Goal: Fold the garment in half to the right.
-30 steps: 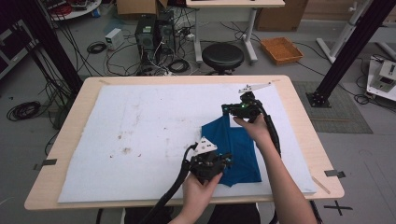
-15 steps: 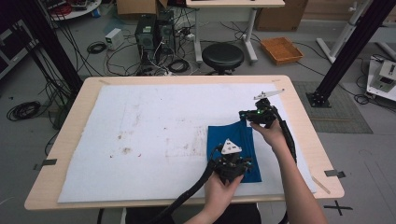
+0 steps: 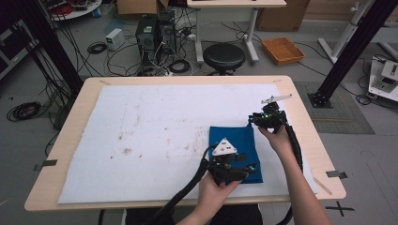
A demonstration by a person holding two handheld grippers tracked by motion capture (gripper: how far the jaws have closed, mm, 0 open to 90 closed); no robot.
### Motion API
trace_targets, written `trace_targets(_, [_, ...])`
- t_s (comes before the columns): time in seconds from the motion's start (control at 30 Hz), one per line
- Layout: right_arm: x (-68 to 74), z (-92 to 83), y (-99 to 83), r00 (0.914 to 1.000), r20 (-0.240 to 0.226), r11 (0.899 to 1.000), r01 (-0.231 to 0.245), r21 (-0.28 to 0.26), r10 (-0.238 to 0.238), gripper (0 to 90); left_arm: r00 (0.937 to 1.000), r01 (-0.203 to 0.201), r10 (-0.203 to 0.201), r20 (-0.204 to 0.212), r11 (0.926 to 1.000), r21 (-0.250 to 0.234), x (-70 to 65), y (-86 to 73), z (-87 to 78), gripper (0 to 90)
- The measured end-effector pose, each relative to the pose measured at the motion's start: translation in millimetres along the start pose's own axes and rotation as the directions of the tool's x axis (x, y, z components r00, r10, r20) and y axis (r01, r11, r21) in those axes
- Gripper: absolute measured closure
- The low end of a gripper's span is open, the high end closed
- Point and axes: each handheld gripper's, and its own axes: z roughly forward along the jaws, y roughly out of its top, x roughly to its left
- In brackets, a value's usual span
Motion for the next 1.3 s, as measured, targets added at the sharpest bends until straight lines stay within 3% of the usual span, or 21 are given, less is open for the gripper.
trace_targets(0.07, [4.6,0.6,-4.6,0.9997,-0.023,1.000,-0.010,-0.013,0.010,71.4,0.9998,-0.003,0.003,-0.019,0.9998,-0.017,6.4,1.9,-17.2,48.5])
trace_targets(0.2, [11.1,11.2,-17.2,0.9982,-0.034,0.998,-0.047,0.038,0.048,77.6,0.9973,-0.001,-0.001,-0.074,0.9997,-0.022,21.4,5.6,-49.4,48.5])
trace_targets(0.27, [12.5,13.6,-21.9,0.9987,-0.029,0.998,-0.040,0.043,0.041,87.4,0.9946,-0.003,0.001,-0.104,0.9997,-0.024,27.9,6.7,-65.2,48.3])
trace_targets(0.33, [11.1,13.7,-26.1,0.9987,-0.020,0.998,-0.045,0.038,0.046,88.5,0.9930,0.005,-0.009,-0.118,0.9993,-0.037,34.3,7.0,-80.1,48.3])
trace_targets(0.43, [6.6,7.6,-30.9,0.9959,-0.004,0.996,-0.090,0.017,0.090,88.5,0.9893,0.008,-0.015,-0.145,0.9989,-0.047,42.1,6.6,-99.4,48.4])
trace_targets(0.5, [3.6,4.0,-34.8,0.9938,0.014,0.994,-0.110,0.003,0.110,87.7,0.9862,0.006,-0.015,-0.165,0.9982,-0.060,46.9,5.7,-110.1,48.4])
trace_targets(0.6, [1.7,-0.5,-41.1,0.9886,0.045,0.990,-0.143,-0.017,0.143,74.6,0.9798,0.001,-0.014,-0.199,0.9980,-0.063,53.1,3.8,-124.6,48.3])
trace_targets(0.7, [4.8,-14.4,-49.3,0.9880,0.041,0.988,-0.147,-0.048,0.149,70.4,0.9726,-0.006,-0.009,-0.232,0.9978,-0.065,59.9,-0.3,-139.4,48.3])
trace_targets(0.83, [19.2,-42.6,-71.9,0.9842,-0.039,0.979,-0.176,-0.102,0.172,68.4,0.9609,-0.011,-0.004,-0.277,0.9985,-0.054,69.9,-9.7,-160.2,47.4])
trace_targets(1.03, [55.8,-77.9,-124.5,0.9691,-0.151,0.971,-0.212,-0.108,0.195,66.6,0.9454,0.008,-0.027,-0.325,0.9982,-0.059,84.2,-25.9,-186.9,47.4])
trace_targets(1.13, [65.9,-81.3,-141.6,0.9627,-0.171,0.972,-0.225,-0.074,0.210,66.6,0.9393,0.004,-0.028,-0.342,0.9974,-0.072,88.1,-30.3,-195.1,47.4])
trace_targets(1.17, [67.7,-80.3,-144.3,0.9640,-0.164,0.974,-0.221,-0.057,0.209,66.8,0.9395,0.005,-0.030,-0.341,0.9973,-0.074,89.3,-30.8,-197.3,47.2])
trace_targets(1.23, [68.0,-77.3,-149.0,0.9672,-0.159,0.978,-0.206,-0.035,0.198,76.3,0.9331,-0.010,-0.019,-0.359,0.9969,-0.077,89.8,-31.3,-200.4,47.1])
trace_targets(1.3, [67.6,-76.7,-152.7,0.9686,-0.158,0.980,-0.197,-0.019,0.192,85.8,0.9305,-0.021,-0.009,-0.366,0.9967,-0.079,89.9,-31.5,-203.2,47.1])
